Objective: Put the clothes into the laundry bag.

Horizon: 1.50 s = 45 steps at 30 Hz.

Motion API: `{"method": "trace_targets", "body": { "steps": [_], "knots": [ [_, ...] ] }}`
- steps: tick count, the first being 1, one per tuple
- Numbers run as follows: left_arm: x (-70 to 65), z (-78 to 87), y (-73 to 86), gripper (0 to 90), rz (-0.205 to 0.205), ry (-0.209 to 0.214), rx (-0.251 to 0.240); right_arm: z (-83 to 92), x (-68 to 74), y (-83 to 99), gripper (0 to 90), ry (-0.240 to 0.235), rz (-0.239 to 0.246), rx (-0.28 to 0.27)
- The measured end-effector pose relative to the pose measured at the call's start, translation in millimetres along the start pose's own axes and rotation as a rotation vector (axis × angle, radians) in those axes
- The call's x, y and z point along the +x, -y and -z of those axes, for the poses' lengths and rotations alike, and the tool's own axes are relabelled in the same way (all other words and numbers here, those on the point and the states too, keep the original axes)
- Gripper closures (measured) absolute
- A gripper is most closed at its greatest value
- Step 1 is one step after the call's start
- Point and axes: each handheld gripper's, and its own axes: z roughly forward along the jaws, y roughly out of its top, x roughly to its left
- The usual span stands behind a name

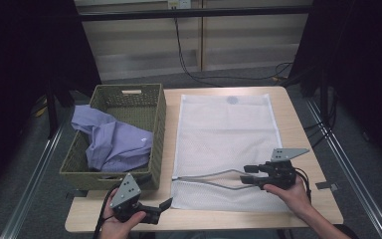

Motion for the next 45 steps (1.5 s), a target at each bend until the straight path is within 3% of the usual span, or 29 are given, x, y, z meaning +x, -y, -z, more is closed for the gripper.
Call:
{"method": "trace_targets", "body": {
  "steps": [3, 6, 10, 18, 23, 27, 29, 37, 42, 45],
  "knots": [
    [-2.7, 1.5, -1.4, 3.0, -0.009, -0.016, 0.001, -8.3, 1.6, -4.7, 54.4, -0.015, 0.007, 0.019],
    [-2.7, 1.0, -0.7, 3.1, -0.011, 0.000, -0.001, -13.6, 1.9, -12.5, 55.5, -0.025, 0.022, 0.023],
    [-2.5, -0.2, -0.3, 3.0, -0.018, -0.012, 0.024, -18.7, -1.3, -25.8, 56.1, -0.023, 0.044, 0.020],
    [-2.9, -1.5, 0.3, 3.0, -0.014, 0.005, 0.014, -29.7, -9.9, -40.7, 53.8, -0.013, 0.079, 0.037],
    [-3.2, -2.4, 1.4, 3.1, -0.012, -0.006, 0.022, -37.0, -21.3, -35.1, 53.4, -0.012, 0.059, 0.033],
    [-2.1, -2.5, 0.8, 3.1, -0.011, 0.009, 0.015, -43.3, -29.5, -29.4, 52.6, 0.002, 0.052, 0.069],
    [-2.1, -1.7, 0.4, 3.1, -0.012, -0.005, 0.021, -46.8, -32.0, -26.7, 52.7, 0.008, 0.057, 0.094],
    [-0.7, -1.1, 0.8, 3.1, -0.015, 0.007, 0.012, -59.6, -24.4, -18.4, 54.2, -0.007, 0.079, 0.167],
    [-0.4, -0.7, 1.2, 3.0, -0.012, -0.004, 0.013, -67.1, -27.7, -10.7, 54.4, 0.019, 0.073, 0.226],
    [0.0, -2.0, 1.5, 3.0, -0.013, 0.004, 0.014, -70.2, -31.2, -7.2, 61.2, 0.038, 0.077, 0.254]
  ]
}}
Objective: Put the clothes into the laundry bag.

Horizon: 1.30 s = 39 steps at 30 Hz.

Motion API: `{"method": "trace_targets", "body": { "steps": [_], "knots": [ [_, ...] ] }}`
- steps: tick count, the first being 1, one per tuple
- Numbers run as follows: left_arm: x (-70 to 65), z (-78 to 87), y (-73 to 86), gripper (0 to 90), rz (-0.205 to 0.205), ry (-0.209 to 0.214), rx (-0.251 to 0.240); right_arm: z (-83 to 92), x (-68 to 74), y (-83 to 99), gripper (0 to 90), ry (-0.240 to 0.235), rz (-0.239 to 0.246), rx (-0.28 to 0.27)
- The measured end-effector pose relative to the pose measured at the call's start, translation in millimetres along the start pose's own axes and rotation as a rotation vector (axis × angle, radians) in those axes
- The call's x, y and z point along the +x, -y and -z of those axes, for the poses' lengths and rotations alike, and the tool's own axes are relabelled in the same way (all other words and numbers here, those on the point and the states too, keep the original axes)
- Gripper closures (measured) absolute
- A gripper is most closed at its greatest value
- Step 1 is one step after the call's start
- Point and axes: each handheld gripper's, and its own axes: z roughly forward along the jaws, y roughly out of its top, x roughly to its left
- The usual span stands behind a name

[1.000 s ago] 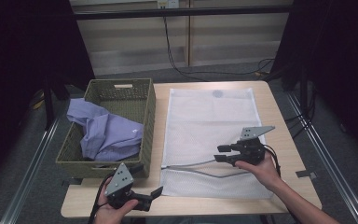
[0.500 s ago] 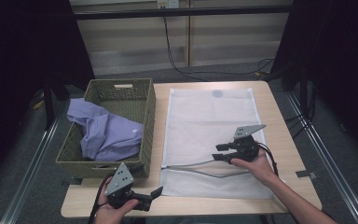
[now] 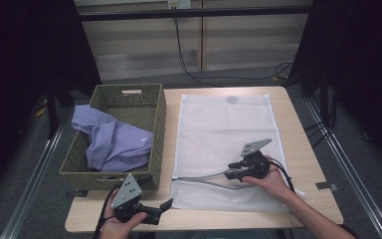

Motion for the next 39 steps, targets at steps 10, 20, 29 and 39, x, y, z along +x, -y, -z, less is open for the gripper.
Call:
{"method": "trace_targets", "body": {
  "steps": [10, 20, 29, 39],
  "knots": [
    [0.0, 0.1, -0.4, 3.1, -0.008, -0.008, 0.013, -2.9, -6.2, 4.3, 86.3, -0.002, -0.019, -0.002],
    [1.0, 1.4, 0.0, 3.2, -0.009, -0.010, 0.011, 3.3, -3.9, 7.7, 87.8, -0.031, 0.021, 0.029],
    [0.7, -1.1, 0.2, 3.0, -0.016, 0.001, 0.012, 10.1, -9.6, 1.3, 87.8, -0.001, 0.004, -0.023],
    [1.1, -1.8, 0.4, 3.0, -0.014, 0.004, 0.012, 25.4, -10.2, -4.4, 87.8, -0.001, -0.016, -0.105]
  ]
}}
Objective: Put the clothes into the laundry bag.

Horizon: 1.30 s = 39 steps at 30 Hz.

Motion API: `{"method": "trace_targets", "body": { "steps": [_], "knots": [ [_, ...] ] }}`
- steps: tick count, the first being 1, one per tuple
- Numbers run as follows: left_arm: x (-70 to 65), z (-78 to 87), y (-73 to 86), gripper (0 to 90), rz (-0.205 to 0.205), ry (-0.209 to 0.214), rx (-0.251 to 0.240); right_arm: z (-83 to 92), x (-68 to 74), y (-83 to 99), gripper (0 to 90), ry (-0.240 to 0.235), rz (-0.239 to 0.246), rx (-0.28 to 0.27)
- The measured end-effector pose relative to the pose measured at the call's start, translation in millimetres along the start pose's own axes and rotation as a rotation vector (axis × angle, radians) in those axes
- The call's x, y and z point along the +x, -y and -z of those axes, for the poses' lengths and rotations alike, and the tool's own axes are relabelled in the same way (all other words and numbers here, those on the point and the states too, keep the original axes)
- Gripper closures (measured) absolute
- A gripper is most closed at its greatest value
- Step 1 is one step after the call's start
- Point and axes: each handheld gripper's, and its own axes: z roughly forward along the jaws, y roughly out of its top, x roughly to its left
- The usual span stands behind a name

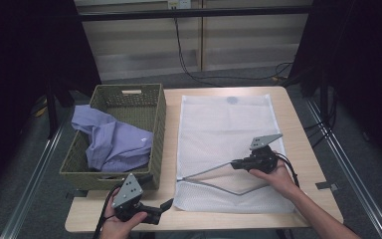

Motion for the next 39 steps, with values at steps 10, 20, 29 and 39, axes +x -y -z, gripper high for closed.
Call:
{"method": "trace_targets", "body": {
  "steps": [10, 20, 29, 39],
  "knots": [
    [0.0, 0.5, 0.2, 3.0, 0.000, -0.002, 0.001, 11.9, 1.2, -6.5, 87.8, -0.005, -0.013, -0.084],
    [0.3, 1.0, -0.4, 3.0, -0.004, 0.001, 0.006, 21.8, 2.3, -15.4, 87.8, -0.018, -0.025, -0.138],
    [-0.3, 1.2, -1.0, 3.1, 0.005, -0.001, 0.000, 30.0, 4.6, -22.2, 87.8, -0.003, -0.025, -0.203],
    [0.4, 1.9, -0.5, 3.1, 0.007, -0.006, 0.001, 34.5, 2.7, -35.7, 87.6, -0.023, -0.026, -0.237]
  ]
}}
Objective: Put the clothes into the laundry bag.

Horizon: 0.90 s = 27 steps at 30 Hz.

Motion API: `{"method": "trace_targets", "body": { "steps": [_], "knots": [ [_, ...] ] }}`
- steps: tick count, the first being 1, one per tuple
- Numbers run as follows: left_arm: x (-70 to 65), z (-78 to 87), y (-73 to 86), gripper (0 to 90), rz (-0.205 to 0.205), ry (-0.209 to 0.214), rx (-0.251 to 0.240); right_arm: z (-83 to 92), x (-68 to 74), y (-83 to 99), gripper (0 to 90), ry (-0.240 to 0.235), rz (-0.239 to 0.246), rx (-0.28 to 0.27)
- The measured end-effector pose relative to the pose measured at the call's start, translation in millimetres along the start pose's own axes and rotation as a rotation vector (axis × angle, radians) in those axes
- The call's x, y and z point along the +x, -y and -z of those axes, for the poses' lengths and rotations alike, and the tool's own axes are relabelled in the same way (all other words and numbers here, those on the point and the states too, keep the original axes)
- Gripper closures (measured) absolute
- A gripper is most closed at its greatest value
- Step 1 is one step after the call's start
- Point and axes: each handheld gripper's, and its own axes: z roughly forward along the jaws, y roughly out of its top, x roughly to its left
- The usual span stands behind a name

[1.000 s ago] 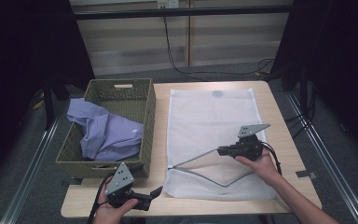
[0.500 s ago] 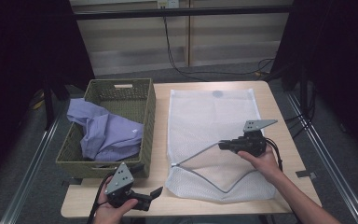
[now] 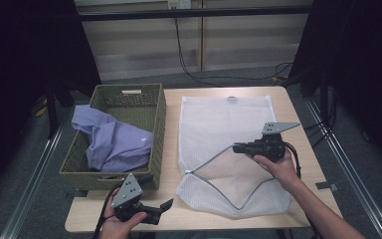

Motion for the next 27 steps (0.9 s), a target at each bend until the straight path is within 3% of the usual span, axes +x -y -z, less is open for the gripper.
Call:
{"method": "trace_targets", "body": {
  "steps": [16, 17, 24, 27],
  "knots": [
    [-0.6, 2.9, -1.3, 4.0, -0.010, -0.011, -0.007, 7.9, -6.5, -23.1, 87.6, -0.015, 0.007, -0.066],
    [-0.3, 2.4, -1.0, 4.0, -0.004, 0.005, -0.018, 8.4, -6.6, -24.7, 87.7, -0.015, 0.009, -0.073],
    [1.6, 8.1, -5.2, 3.9, -0.007, 0.004, -0.006, 9.8, -9.2, -29.2, 87.6, -0.019, 0.015, -0.090],
    [1.6, 13.2, -9.3, 4.0, 0.034, -0.019, -0.034, 9.5, -9.4, -28.4, 87.6, -0.018, 0.011, -0.085]
  ]
}}
